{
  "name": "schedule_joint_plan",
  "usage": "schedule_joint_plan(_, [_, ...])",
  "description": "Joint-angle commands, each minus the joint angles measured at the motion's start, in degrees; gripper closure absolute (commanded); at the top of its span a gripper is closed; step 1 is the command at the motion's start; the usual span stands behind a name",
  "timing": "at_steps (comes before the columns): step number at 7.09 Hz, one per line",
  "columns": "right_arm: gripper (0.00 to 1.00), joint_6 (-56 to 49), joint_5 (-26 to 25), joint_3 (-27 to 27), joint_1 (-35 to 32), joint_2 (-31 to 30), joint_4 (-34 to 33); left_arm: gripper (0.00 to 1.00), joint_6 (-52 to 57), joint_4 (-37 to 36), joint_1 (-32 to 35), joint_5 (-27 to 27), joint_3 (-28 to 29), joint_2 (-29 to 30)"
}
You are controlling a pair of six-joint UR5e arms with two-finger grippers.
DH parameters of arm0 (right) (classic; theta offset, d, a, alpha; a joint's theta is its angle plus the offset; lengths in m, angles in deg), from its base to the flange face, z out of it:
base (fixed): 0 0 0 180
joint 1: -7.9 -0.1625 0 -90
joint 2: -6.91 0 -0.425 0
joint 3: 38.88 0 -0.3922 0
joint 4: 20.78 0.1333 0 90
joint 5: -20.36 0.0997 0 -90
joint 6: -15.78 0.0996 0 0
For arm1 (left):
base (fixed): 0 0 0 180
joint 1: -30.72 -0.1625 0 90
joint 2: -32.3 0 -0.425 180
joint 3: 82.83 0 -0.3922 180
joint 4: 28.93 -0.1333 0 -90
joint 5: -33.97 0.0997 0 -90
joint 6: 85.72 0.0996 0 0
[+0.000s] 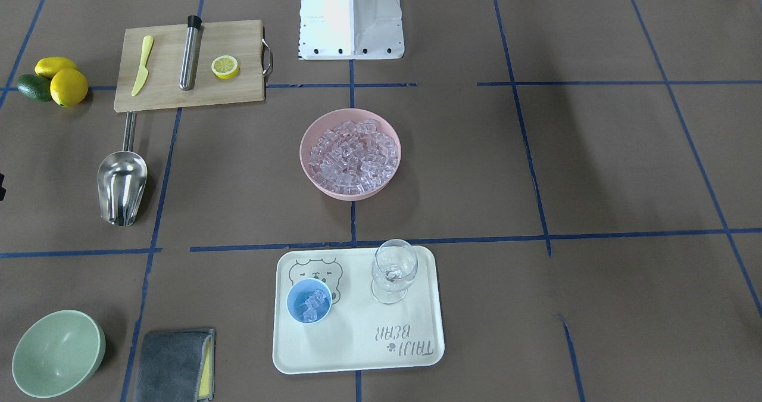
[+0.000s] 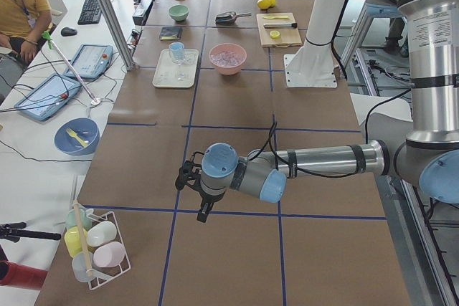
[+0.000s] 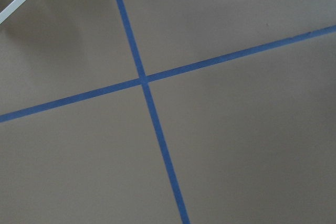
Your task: Put ice in cup with scoop
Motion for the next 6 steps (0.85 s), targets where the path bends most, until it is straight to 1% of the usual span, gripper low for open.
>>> schedule_joint_plan(1, [0.00, -0.41, -0.07, -1.68, 0.03, 0.09, 0.20, 0.00, 0.03, -11.54, -0.20, -0.15, -2.62, 1.89])
schedule_joint_plan(2, [0.00, -0.33, -0.07, -3.00, 0.03, 0.61, 2.73, 0.00, 0.12, -20.34, -0.12, -0.07, -3.40, 3.74])
schedule_joint_plan(3, [0.00, -0.24, 0.02, -4.58, 0.03, 0.71, 5.45, 0.00, 0.12, -25.21, -0.11, -0.33, -3.41, 5.41])
schedule_joint_plan(4, [0.00, -0.24, 0.11, -7.20, 0.12, 0.97, 9.22, 0.00, 0.21, -24.82, -0.29, -0.42, -2.45, 5.86])
schedule_joint_plan(5, [0.00, -0.24, 0.20, -8.62, 0.04, 0.88, 11.52, 0.00, 0.21, -24.73, -0.29, -0.51, -1.84, 8.04])
schedule_joint_plan(6, [0.00, -0.76, 0.02, -8.20, 0.03, 0.19, 11.81, 0.00, 0.21, -24.65, -0.29, -0.51, -1.83, 8.50])
